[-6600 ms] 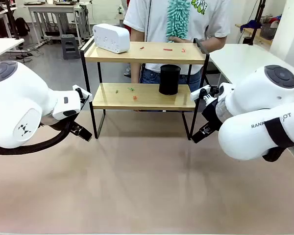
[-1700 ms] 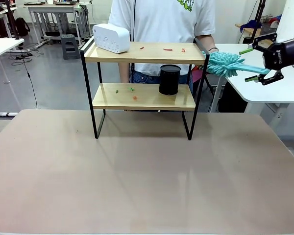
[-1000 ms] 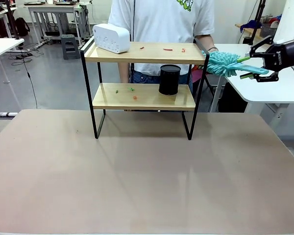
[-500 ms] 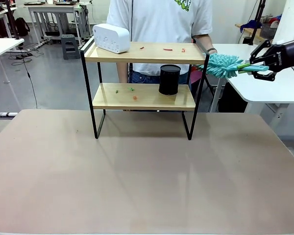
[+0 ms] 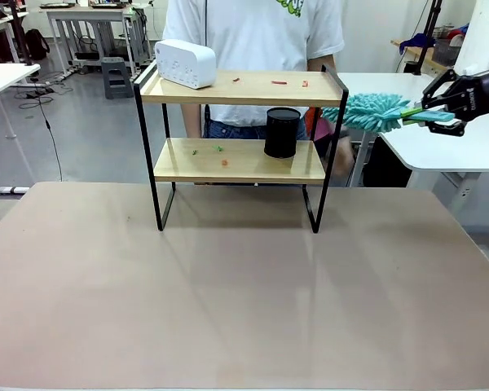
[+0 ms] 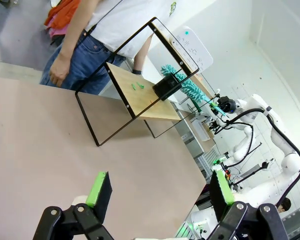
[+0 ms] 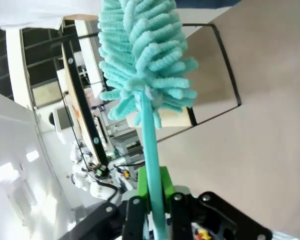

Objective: Clean the shelf.
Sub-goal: Pick up the Duster from the human.

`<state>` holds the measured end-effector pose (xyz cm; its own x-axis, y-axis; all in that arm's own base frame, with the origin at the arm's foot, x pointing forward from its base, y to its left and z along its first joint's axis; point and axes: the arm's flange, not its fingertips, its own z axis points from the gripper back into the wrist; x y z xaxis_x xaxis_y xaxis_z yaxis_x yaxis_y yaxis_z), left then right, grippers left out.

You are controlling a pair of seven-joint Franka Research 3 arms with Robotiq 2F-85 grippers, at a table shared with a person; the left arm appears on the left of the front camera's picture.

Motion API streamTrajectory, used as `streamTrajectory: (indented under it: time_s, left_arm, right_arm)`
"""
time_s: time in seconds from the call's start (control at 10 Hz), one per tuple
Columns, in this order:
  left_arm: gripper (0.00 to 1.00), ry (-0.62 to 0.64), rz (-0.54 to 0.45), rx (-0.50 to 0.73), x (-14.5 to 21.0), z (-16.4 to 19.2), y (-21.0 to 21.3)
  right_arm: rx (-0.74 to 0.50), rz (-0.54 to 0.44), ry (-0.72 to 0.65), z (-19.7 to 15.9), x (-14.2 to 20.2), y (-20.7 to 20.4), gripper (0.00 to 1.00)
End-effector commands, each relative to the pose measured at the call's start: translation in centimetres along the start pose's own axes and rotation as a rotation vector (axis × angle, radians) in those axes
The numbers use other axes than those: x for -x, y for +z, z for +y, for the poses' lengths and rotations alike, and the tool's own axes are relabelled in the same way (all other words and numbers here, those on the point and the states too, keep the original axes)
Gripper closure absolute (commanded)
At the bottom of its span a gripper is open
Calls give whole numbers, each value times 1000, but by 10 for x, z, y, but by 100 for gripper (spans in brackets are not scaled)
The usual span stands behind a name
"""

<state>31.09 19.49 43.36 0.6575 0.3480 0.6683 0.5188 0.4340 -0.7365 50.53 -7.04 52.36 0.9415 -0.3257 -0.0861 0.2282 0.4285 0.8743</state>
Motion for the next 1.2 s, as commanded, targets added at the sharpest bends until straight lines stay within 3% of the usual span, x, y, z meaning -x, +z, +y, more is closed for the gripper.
streamTrajectory:
  time_s: [0.0,0.3,0.5,0.7,0.8,1.1]
  left_arm:
    - [0,-22,-21,16,-1,-1,-1]
    - [0,-22,-21,16,-1,-1,-1]
    - [0,-22,-21,16,-1,-1,-1]
    - [0,-22,-21,16,-1,-1,-1]
    - [0,-22,-21,16,-1,-1,-1]
    - [0,-22,-21,16,-1,-1,-1]
  right_arm:
    - [67,26,190,16,58,49,100]
    - [261,43,520,-1,203,116,100]
    - [268,19,536,-44,261,130,100]
    - [215,48,516,-64,277,124,100]
    - [288,46,523,-41,272,134,100]
    - [288,46,523,-41,272,134,100]
